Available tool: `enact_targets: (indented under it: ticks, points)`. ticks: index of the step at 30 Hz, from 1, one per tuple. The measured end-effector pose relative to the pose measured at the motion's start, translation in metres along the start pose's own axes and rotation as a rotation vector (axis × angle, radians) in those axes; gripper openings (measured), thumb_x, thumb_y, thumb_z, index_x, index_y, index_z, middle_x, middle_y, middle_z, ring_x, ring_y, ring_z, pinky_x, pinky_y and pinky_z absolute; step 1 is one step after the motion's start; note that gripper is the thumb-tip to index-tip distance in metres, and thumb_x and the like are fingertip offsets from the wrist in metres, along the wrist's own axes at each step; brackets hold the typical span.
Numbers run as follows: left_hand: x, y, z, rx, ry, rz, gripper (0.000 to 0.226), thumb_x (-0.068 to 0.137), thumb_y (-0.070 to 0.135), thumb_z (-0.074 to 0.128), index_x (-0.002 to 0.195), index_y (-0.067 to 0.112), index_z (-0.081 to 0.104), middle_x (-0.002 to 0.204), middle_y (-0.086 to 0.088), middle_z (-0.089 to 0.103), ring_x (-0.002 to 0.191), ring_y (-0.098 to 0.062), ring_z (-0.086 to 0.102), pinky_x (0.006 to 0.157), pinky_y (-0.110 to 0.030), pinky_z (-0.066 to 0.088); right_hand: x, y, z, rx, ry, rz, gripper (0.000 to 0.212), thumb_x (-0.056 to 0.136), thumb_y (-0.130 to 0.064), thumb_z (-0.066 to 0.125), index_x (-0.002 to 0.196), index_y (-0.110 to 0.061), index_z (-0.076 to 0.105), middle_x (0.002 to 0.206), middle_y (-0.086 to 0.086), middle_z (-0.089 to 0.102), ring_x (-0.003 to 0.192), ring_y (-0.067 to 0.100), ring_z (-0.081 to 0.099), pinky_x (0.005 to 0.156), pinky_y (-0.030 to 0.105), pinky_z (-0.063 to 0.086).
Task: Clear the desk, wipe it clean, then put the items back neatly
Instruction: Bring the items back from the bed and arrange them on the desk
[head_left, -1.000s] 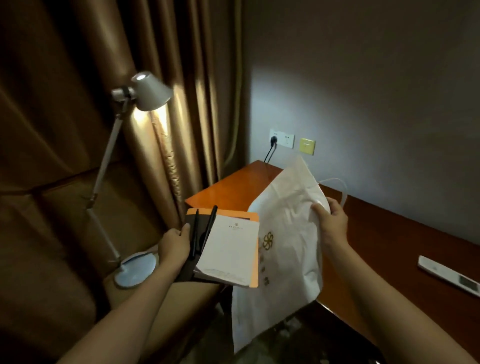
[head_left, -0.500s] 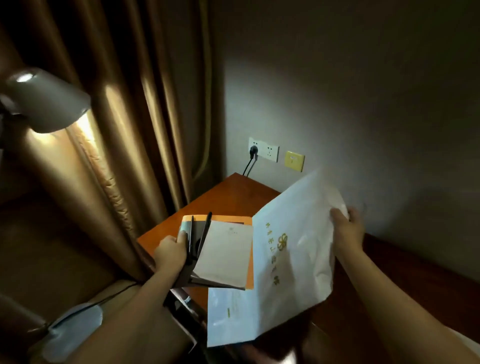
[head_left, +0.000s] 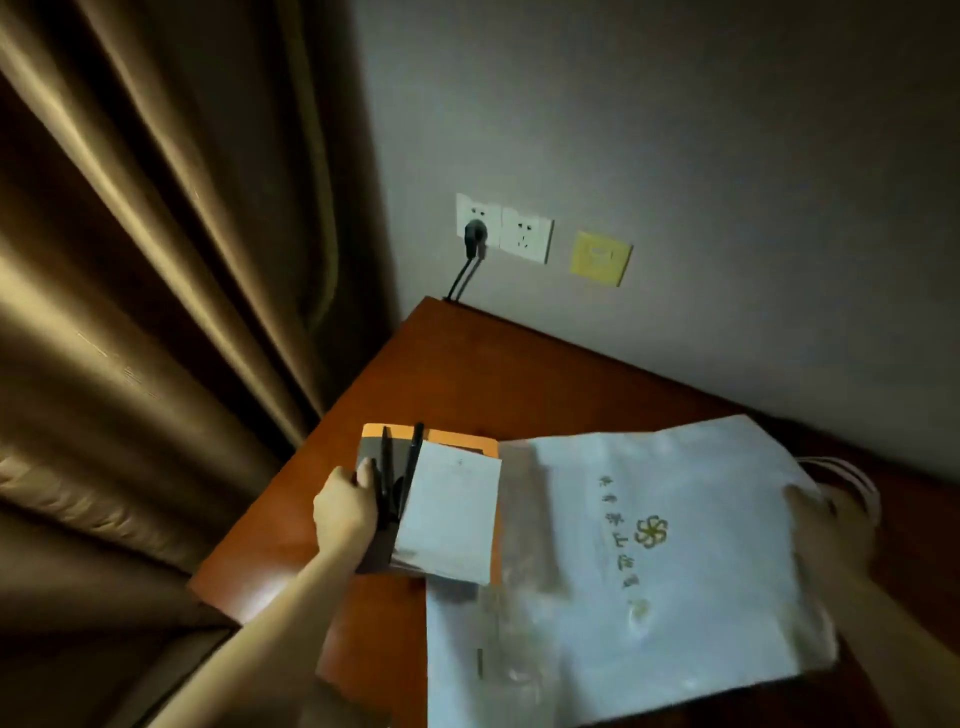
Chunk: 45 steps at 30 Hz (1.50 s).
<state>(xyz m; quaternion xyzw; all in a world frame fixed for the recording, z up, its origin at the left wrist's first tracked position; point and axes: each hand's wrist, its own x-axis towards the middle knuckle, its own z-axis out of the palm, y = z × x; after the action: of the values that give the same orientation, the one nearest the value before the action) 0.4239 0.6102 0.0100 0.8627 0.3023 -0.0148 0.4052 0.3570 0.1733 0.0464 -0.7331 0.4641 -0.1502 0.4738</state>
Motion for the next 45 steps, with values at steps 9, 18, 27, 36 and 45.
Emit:
enact_targets:
  ticks: [9,18,27,36,45]
  points:
    - [0.05,-0.032,0.01,0.037,-0.016,-0.15,0.042,0.101,0.037,0.036,0.099,-0.002,0.052,0.09,-0.017,0.053,0.08,-0.03,0.047,0.068,-0.036,0.033,0.005,0.025,0.026,-0.233,-0.009,0.031,0.046,0.094,-0.025,0.057,0.131,0.002,0.049,0.128,0.025,0.053,0.114,0.042,0.052,0.094,0.044,0.041]
    - [0.046,-0.02,0.031,0.028,-0.066,-0.092,0.036,0.101,0.035,0.037,0.092,0.002,0.049,0.078,-0.01,0.049,0.076,-0.028,0.046,0.066,-0.034,0.032,-0.006,0.014,0.074,-0.201,-0.134,0.0,0.037,0.091,-0.026,0.061,0.124,-0.01,0.058,0.119,0.016,0.062,0.107,0.035,0.057,0.097,0.045,0.045]
    - [0.043,-0.014,0.046,0.068,-0.104,-0.056,0.038,0.1,0.04,0.037,0.101,0.006,0.051,0.089,-0.015,0.057,0.081,-0.034,0.056,0.069,-0.039,0.046,-0.003,0.013,0.074,-0.265,-0.247,-0.051,0.044,0.093,-0.026,0.058,0.134,-0.012,0.05,0.128,0.013,0.057,0.118,0.035,0.052,0.1,0.043,0.042]
    - [0.041,-0.004,0.049,0.214,-0.087,-0.058,0.037,0.098,0.025,0.045,0.124,-0.002,0.043,0.125,-0.026,0.047,0.114,-0.043,0.046,0.093,-0.054,0.043,-0.005,0.023,0.063,-0.537,-0.398,-0.162,0.07,0.092,-0.046,0.051,0.151,-0.024,0.021,0.149,0.016,0.03,0.134,0.036,0.035,0.108,0.049,0.035]
    - [0.009,0.098,0.114,0.486,-0.381,0.564,0.034,0.097,0.014,0.043,0.13,0.01,0.052,0.135,-0.01,0.046,0.122,-0.028,0.043,0.097,-0.036,0.04,-0.026,0.039,0.004,-0.377,-0.217,-0.154,0.056,0.094,-0.037,0.053,0.137,-0.003,0.044,0.131,0.023,0.049,0.119,0.04,0.048,0.095,0.05,0.043]
